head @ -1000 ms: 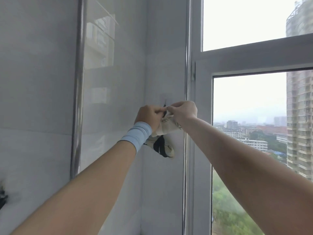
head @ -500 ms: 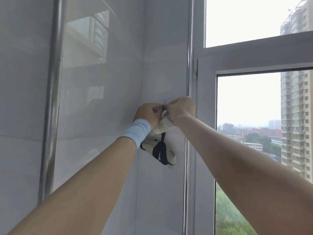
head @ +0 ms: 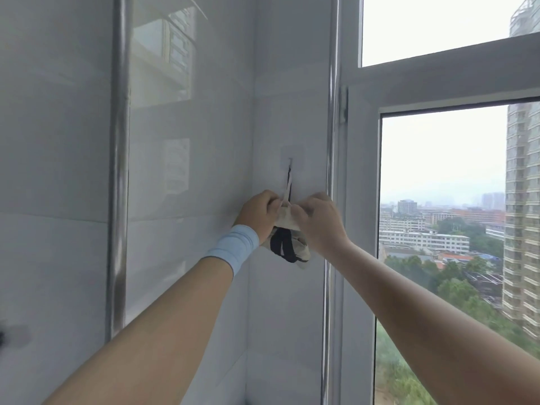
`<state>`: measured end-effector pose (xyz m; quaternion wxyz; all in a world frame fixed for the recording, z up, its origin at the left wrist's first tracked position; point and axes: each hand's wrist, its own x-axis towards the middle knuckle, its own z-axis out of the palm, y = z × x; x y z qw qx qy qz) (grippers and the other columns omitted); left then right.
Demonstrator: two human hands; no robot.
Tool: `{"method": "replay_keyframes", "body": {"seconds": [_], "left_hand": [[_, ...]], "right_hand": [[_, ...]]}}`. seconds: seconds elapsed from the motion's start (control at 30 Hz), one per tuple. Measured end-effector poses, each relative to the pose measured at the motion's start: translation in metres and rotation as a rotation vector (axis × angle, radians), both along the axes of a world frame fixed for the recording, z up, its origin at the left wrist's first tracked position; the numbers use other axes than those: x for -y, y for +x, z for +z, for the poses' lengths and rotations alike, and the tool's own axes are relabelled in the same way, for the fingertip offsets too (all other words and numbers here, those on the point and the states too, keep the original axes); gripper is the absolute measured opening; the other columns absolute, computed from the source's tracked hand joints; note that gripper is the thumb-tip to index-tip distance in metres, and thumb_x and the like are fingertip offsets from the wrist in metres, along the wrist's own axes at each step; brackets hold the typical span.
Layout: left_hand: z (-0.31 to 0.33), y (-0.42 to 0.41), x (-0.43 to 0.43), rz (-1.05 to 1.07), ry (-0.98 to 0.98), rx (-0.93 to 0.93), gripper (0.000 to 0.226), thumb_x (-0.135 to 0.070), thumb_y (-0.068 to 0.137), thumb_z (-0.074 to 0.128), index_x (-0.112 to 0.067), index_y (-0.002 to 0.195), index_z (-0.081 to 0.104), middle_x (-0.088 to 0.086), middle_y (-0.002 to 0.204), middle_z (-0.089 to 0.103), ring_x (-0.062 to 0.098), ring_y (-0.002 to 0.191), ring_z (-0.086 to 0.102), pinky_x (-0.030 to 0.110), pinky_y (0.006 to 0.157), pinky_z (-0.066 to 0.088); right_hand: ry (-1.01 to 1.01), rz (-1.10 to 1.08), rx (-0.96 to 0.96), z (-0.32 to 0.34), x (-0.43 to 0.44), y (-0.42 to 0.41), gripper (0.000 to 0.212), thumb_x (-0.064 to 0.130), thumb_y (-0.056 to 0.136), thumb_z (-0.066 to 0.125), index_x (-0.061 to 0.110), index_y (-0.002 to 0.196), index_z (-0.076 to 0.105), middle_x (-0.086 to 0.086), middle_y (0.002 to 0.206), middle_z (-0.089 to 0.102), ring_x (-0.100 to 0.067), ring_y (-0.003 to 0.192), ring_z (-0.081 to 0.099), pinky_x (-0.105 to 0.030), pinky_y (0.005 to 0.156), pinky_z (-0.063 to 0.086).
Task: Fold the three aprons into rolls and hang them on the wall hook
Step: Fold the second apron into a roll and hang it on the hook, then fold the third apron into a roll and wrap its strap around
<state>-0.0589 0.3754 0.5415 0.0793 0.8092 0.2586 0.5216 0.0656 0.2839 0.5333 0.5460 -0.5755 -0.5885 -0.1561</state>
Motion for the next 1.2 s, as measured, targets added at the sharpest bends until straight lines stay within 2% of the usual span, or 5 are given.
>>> {"method": "replay_keyframes", "body": {"seconds": [0.3, 0.53, 0.77, 1.0, 1.2], "left_hand": [[-0.015, -0.008, -0.014, 0.184, 0.145, -0.163, 0.031, -0.026, 0.101, 0.041, -0.015, 0.120, 0.063, 0.003, 0.118, 0.058, 0.021, 0.108, 0.052, 0.032, 0.089, 0.044], [-0.006, -0.023, 0.007, 0.209, 0.184, -0.223, 0.040, -0.025, 0.099, 0.042, -0.015, 0.137, 0.052, 0.003, 0.145, 0.047, 0.026, 0.132, 0.040, 0.037, 0.110, 0.032], [-0.018, -0.023, 0.079, 0.146, 0.179, 0.057, 0.021, -0.024, 0.091, 0.050, -0.016, 0.102, 0.065, 0.004, 0.104, 0.061, 0.024, 0.097, 0.054, 0.037, 0.085, 0.047], [-0.132, 0.016, 0.146, -0.029, -0.017, -0.119, 0.013, -0.030, 0.092, 0.051, -0.022, 0.095, 0.061, -0.006, 0.087, 0.063, 0.017, 0.078, 0.060, 0.032, 0.069, 0.052], [-0.270, 0.049, 0.200, -0.102, -0.347, -0.406, 0.011, -0.035, 0.090, 0.052, -0.031, 0.094, 0.061, -0.010, 0.090, 0.065, 0.016, 0.082, 0.062, 0.032, 0.078, 0.053]], "right_hand": [[-0.160, -0.393, 0.418, -0.005, -0.001, 0.000, 0.034, 0.041, 0.099, 0.039, 0.028, 0.119, 0.063, -0.001, 0.118, 0.056, -0.026, 0.115, 0.041, -0.037, 0.095, 0.034], [-0.307, -0.313, 0.364, 0.010, 0.021, -0.007, 0.042, 0.040, 0.100, 0.033, 0.026, 0.136, 0.049, -0.003, 0.135, 0.051, -0.028, 0.125, 0.038, -0.042, 0.101, 0.034], [-0.115, -0.233, 0.252, -0.001, 0.080, -0.003, 0.036, 0.033, 0.096, 0.044, 0.031, 0.130, 0.056, 0.005, 0.136, 0.053, -0.019, 0.127, 0.043, -0.039, 0.106, 0.034], [-0.214, -0.135, 0.046, -0.119, 0.144, 0.015, 0.025, 0.020, 0.092, 0.049, 0.031, 0.100, 0.071, 0.014, 0.096, 0.063, -0.010, 0.083, 0.058, -0.023, 0.072, 0.038], [-0.592, -0.147, -0.098, -0.273, 0.190, 0.056, 0.025, 0.023, 0.091, 0.050, 0.026, 0.103, 0.073, 0.006, 0.104, 0.072, -0.015, 0.095, 0.064, -0.027, 0.080, 0.048]]}}
